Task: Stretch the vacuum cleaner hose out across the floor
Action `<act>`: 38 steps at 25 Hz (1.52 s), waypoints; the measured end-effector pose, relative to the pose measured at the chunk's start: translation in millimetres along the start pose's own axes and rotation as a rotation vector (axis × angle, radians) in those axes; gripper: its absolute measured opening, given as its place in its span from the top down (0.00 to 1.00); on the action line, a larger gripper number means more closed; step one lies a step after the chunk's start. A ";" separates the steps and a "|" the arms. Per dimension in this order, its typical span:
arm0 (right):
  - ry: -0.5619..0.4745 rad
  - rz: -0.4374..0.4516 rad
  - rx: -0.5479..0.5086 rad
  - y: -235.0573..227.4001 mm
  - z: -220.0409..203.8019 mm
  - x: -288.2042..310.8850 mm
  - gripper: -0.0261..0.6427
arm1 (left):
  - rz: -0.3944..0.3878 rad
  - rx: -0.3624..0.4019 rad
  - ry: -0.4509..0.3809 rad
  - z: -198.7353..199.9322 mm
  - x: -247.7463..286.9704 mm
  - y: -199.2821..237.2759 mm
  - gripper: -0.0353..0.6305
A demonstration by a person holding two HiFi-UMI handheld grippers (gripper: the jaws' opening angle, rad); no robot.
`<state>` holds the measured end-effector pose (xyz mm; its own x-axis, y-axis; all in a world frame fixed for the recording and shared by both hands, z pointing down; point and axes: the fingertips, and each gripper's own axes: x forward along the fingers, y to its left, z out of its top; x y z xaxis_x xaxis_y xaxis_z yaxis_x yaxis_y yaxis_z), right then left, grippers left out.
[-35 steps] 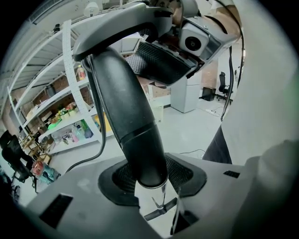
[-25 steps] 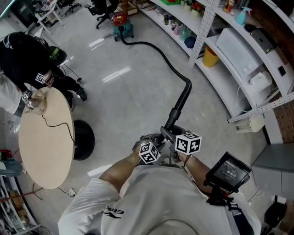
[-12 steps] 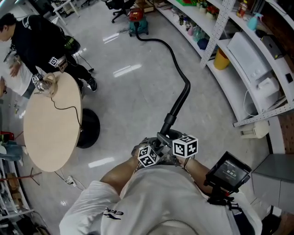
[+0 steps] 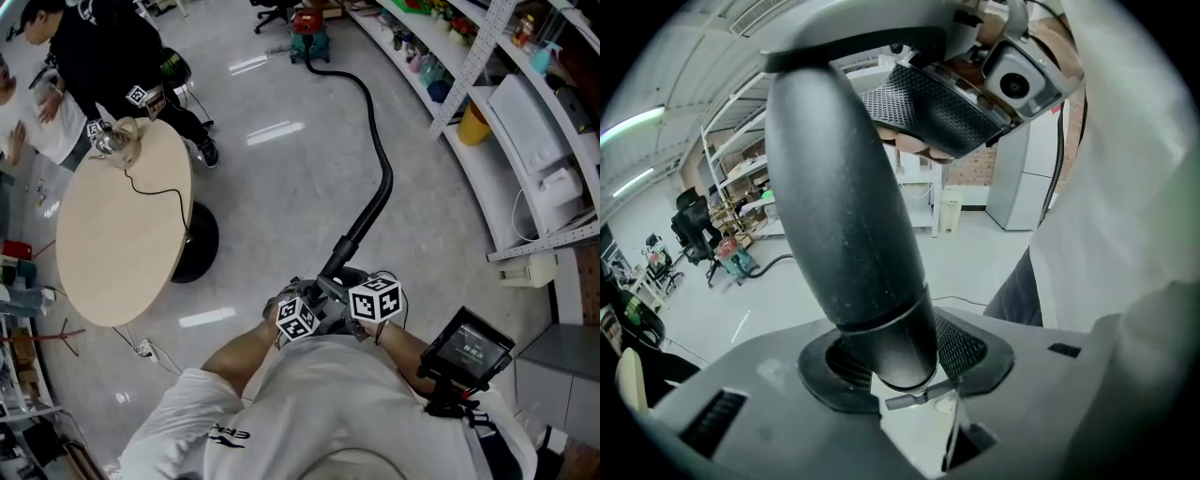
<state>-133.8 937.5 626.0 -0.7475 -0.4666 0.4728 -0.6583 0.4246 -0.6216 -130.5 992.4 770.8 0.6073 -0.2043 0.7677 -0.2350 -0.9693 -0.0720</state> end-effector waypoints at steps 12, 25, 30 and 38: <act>0.032 -0.020 0.015 51.6 -49.6 30.7 0.69 | -0.063 0.026 -0.003 -58.3 -37.1 -37.9 0.71; 0.091 -0.004 -0.029 65.2 -90.5 8.7 0.69 | -0.090 0.014 -0.014 -58.8 -36.5 -92.9 0.71; 0.149 0.053 -0.089 78.0 -107.4 1.4 0.69 | -0.044 -0.041 0.000 -58.3 -40.4 -110.2 0.71; 0.202 0.127 -0.129 90.7 -136.7 -19.3 0.69 | 0.012 -0.151 -0.007 -52.0 -45.8 -142.8 0.73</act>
<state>-191.3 1091.0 645.9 -0.8189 -0.2450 0.5191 -0.5546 0.5710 -0.6054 -164.3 1147.2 779.0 0.6087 -0.2174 0.7630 -0.3535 -0.9353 0.0155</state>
